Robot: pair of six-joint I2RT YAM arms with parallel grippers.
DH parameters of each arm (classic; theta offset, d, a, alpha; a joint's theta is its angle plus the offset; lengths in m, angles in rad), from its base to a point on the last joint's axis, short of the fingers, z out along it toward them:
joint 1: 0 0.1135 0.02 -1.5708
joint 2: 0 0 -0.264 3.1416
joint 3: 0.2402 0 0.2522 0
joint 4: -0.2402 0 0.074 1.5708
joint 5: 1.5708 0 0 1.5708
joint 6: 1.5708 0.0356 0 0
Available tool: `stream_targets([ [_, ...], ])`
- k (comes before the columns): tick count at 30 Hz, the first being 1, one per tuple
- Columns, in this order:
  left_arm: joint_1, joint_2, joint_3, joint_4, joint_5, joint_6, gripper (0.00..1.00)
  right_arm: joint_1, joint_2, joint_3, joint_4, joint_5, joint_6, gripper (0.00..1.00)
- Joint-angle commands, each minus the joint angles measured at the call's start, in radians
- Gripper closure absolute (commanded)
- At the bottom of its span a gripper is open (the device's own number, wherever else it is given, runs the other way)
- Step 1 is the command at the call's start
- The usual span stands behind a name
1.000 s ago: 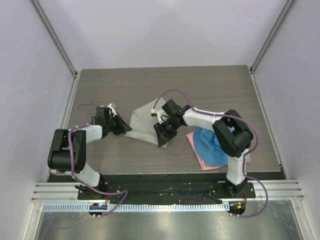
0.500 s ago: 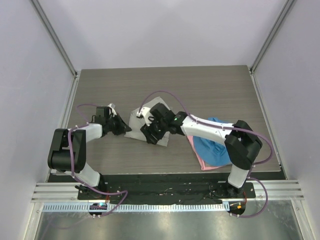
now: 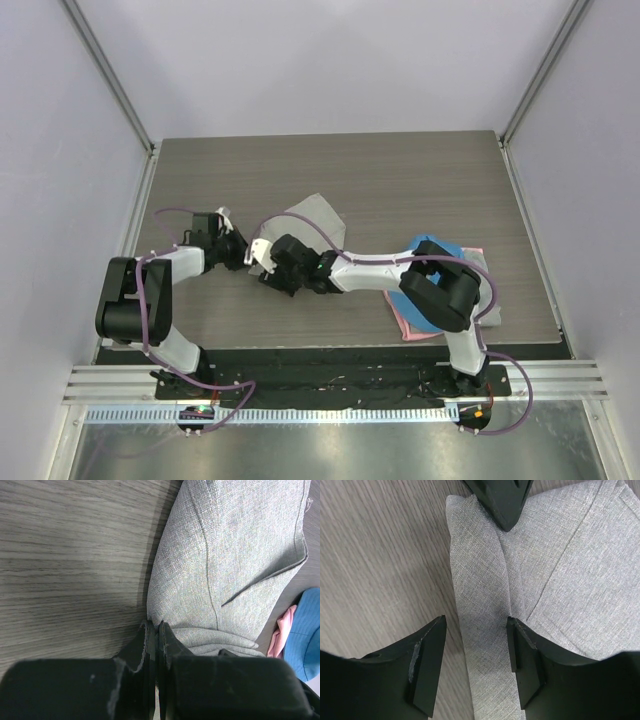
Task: Fold the napkin, place the utensils inside, and roll it up
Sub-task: Place the utensil onto the napkin
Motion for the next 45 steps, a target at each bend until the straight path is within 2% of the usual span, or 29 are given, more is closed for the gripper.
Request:
stream_targets([
  [1, 0.000, 0.013, 0.006, -0.075, -0.021, 0.005, 1.00, 0.009, 0.005, 0.015, 0.107, 0.053, -0.074, 0.41],
  [15, 0.000, 0.014, 0.010, -0.072, -0.015, 0.011, 1.00, -0.006, 0.080, 0.015, 0.106, 0.099, -0.135, 0.43],
  [20, 0.000, 0.013, 0.010, -0.058, -0.002, 0.011, 1.00, -0.039, 0.099, 0.050, 0.016, -0.002, -0.111, 0.43],
  [24, 0.000, 0.002, 0.016, -0.037, -0.001, 0.005, 1.00, -0.075, 0.122, 0.108, -0.124, -0.206, -0.080, 0.57],
  [27, 0.000, -0.013, 0.030, -0.032, -0.024, -0.003, 0.90, -0.108, 0.146, 0.169, -0.251, -0.374, -0.043, 0.66],
  [31, 0.006, -0.055, 0.041, -0.041, -0.076, -0.009, 0.52, -0.138, 0.197, 0.211, -0.351, -0.502, -0.009, 0.73],
  [33, 0.012, -0.085, 0.029, -0.047, -0.113, -0.009, 0.42, -0.160, 0.208, 0.223, -0.393, -0.569, 0.015, 0.75],
  [36, 0.015, -0.131, -0.003, -0.050, -0.150, -0.014, 0.34, -0.192, 0.218, 0.234, -0.414, -0.661, 0.062, 0.76],
  [38, 0.015, -0.159, -0.026, -0.034, -0.150, -0.020, 0.33, -0.206, 0.228, 0.254, -0.431, -0.711, 0.083, 0.76],
  [45, 0.015, -0.220, -0.148, 0.084, -0.020, -0.060, 0.36, -0.246, 0.275, 0.337, -0.486, -0.855, 0.116, 0.77],
])
